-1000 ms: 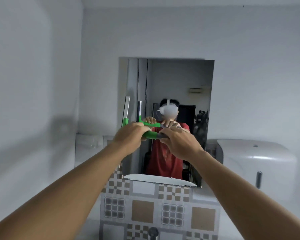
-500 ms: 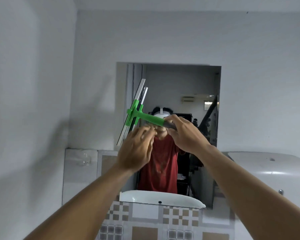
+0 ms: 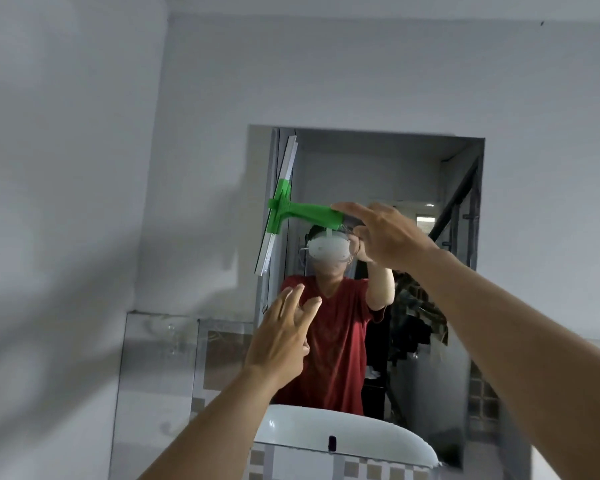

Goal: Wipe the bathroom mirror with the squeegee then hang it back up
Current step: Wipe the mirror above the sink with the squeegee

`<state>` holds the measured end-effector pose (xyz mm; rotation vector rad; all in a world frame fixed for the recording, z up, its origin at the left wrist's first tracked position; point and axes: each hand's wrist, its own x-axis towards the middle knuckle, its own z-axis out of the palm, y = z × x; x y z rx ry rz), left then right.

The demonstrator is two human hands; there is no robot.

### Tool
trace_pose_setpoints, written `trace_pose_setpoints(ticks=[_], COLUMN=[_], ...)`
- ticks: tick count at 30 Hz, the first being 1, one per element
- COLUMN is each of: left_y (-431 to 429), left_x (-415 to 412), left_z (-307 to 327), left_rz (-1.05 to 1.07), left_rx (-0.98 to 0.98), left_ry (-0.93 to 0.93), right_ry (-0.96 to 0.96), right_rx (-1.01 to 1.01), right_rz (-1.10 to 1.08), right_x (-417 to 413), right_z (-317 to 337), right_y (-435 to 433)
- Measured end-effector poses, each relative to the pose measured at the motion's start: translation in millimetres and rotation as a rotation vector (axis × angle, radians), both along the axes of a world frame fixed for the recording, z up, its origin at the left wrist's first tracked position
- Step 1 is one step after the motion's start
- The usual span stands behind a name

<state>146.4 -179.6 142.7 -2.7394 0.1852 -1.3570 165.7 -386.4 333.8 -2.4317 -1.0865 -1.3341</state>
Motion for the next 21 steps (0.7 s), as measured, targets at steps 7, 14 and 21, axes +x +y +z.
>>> trace_pose_setpoints(ticks=[7, 14, 21], left_y=[6.6, 6.9, 9.6], left_x=[0.6, 3.2, 1.2], left_z=[-0.3, -1.7, -0.2], left_rz=[-0.039, -0.037, -0.05], left_rx=[-0.015, -0.019, -0.016], left_ry=[-0.02, -0.014, -0.016], right_ry=[-0.075, -0.098, -0.075], right_rx=[-0.082, -0.17, -0.141], right_rz=[-0.014, -0.101, -0.112], right_x=[-1.7, -11.8, -10.8], right_z=[24.9, 47.0, 47.7], right_y=[8.6, 12.0, -8.2])
